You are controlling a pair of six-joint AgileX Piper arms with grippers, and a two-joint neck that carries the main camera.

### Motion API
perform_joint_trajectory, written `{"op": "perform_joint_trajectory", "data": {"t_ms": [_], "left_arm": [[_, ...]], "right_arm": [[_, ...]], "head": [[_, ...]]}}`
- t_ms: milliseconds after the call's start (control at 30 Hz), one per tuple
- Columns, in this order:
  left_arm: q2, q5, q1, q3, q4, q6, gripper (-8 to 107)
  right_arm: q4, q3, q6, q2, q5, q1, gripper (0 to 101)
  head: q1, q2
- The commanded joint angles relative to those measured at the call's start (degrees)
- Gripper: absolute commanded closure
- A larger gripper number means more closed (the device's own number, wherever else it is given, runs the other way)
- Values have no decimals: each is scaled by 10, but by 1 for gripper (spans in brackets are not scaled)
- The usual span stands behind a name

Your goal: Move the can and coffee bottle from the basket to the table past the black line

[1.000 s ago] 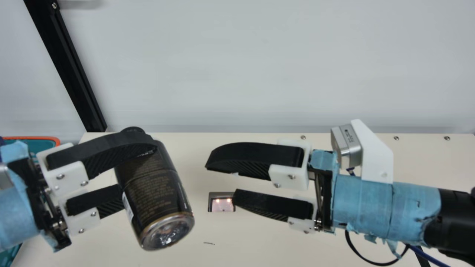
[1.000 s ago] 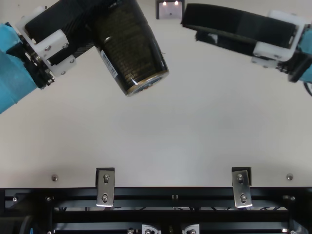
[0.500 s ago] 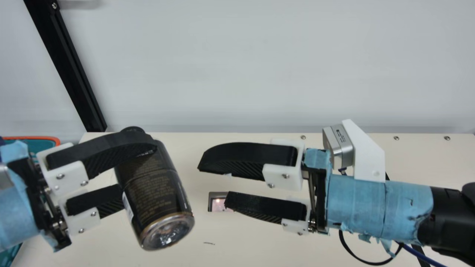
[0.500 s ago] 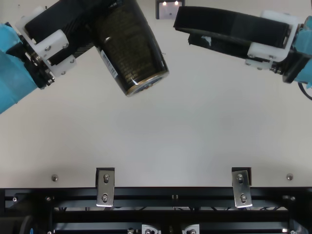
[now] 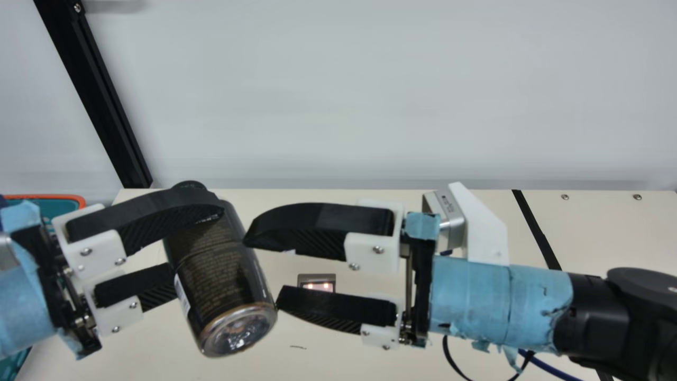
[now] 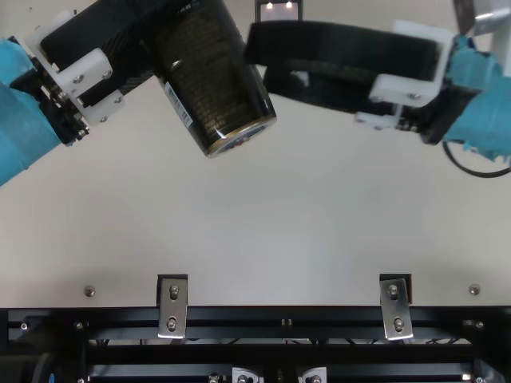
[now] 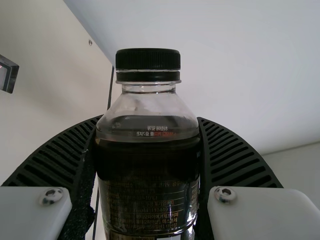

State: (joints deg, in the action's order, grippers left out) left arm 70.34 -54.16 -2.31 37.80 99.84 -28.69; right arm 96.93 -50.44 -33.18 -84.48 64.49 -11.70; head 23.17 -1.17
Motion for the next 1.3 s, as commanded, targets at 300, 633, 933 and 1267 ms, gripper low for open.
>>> {"op": "perform_joint_trajectory", "data": {"t_ms": [300, 633, 933, 1267], "left_arm": [[0, 0, 0, 0, 0, 0, 89], [0, 0, 0, 0, 0, 0, 89], [0, 0, 0, 0, 0, 0, 89], [0, 0, 0, 0, 0, 0, 89]], "right_arm": [[18, -12, 3, -14, 11, -37, 0], [28, -17, 5, -23, 22, -54, 0], [30, -25, 13, -34, 28, -62, 0], [31, -33, 25, -48, 33, -64, 0]], "head": [[18, -6], [18, -6], [18, -6], [18, -6]]}}
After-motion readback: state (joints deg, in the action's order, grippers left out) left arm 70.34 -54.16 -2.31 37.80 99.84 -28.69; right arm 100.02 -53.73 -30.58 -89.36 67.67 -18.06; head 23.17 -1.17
